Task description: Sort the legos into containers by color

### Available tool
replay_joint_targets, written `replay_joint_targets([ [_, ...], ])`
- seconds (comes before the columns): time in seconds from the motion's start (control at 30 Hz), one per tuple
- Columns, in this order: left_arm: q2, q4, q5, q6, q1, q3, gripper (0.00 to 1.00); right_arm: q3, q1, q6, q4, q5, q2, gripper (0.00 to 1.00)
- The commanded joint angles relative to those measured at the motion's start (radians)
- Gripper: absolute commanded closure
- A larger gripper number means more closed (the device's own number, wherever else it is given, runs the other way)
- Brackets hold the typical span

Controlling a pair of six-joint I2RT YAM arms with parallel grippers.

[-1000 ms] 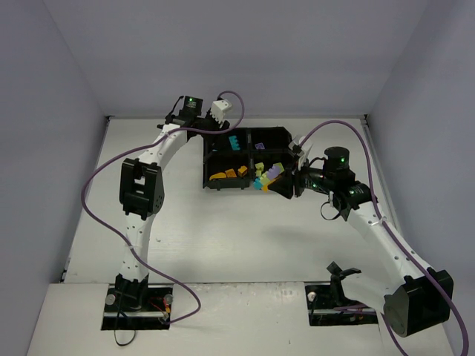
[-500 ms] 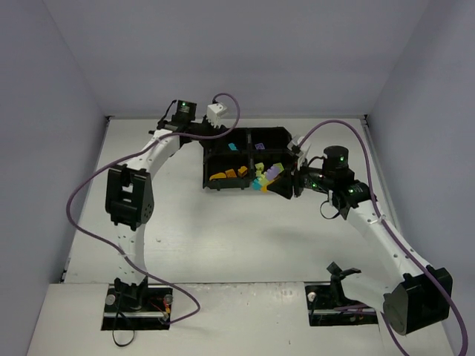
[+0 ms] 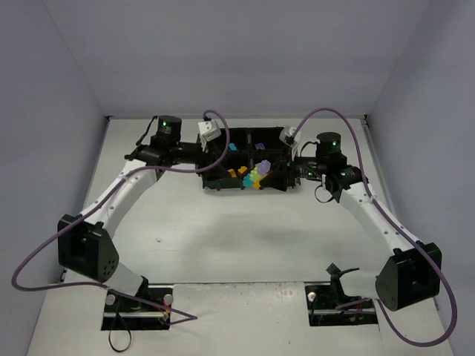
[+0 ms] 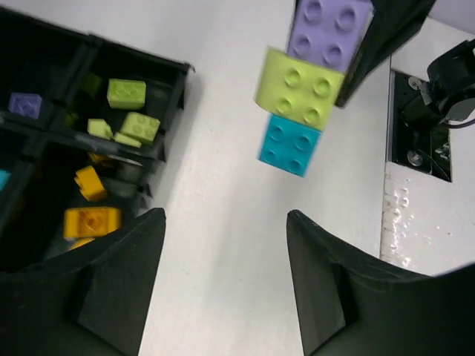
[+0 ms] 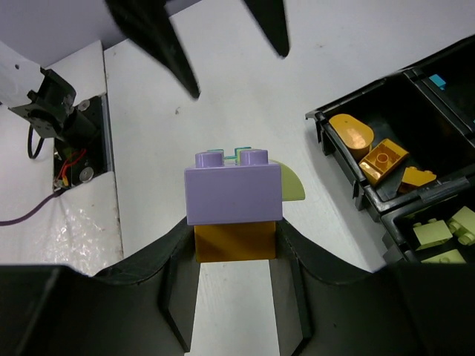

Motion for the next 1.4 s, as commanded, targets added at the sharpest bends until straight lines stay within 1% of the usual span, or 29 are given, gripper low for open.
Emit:
replay_joint_targets([
  [0.0,-0.163,0.191,-0.188,-0.102,-0.065,-0.124,0.4,0.07,-0.005,0.048,0.068,-0.027,0.01,1.0],
  [0.07,-0.222,0.269,-0.358,-0.127,-0.131,-0.199,0.39,0.083,-0.005,0.082,0.072,-0.01,0.016,1.0],
  [0.1,-0.248,0.361,-0.514,-0.128,-0.155,-0.277,0.38,0.09,-0.005,0.099,0.074,-0.007,0.017,1.0],
  [0.13,-0.301,0.407,-0.578,-0.127,-0.177,-0.312,0.38,0.107,-0.005,0.14,0.077,0.014,0.02,1.0],
  [0.17,-0.323,0.45,-0.636,-0.125,-0.218,-0.345,0.37,0.115,-0.005,0.154,0.08,0.02,0.023,1.0],
  [0.2,-0.355,0.517,-0.717,-0.115,-0.234,-0.397,0.37,0.124,-0.005,0.184,0.082,0.023,0.026,1.0],
  [0.3,-0.376,0.585,-0.801,-0.089,-0.284,-0.438,0.37,0.155,-0.004,0.282,0.086,0.04,0.039,1.0],
  [0.47,-0.36,0.677,-0.891,-0.047,-0.347,-0.449,0.37,0.161,-0.002,0.362,0.089,0.051,0.04,1.0],
  [0.6,-0.319,0.751,-0.907,-0.056,-0.352,-0.439,0.37,0.153,0.001,0.401,0.094,0.053,0.031,1.0],
  [0.7,-0.294,0.785,-0.876,-0.058,-0.353,-0.419,0.37,0.142,0.002,0.413,0.097,0.057,0.023,1.0],
  [0.87,-0.274,0.782,-0.809,-0.052,-0.356,-0.391,0.37,0.127,0.002,0.424,0.102,0.066,0.013,1.0],
  [1.1,-0.28,0.76,-0.724,-0.033,-0.361,-0.392,0.37,0.113,0.002,0.425,0.105,0.074,0.008,1.0],
  [1.37,-0.253,0.779,-0.733,-0.013,-0.361,-0.36,0.37,0.115,0.002,0.432,0.114,0.07,0.01,1.0],
])
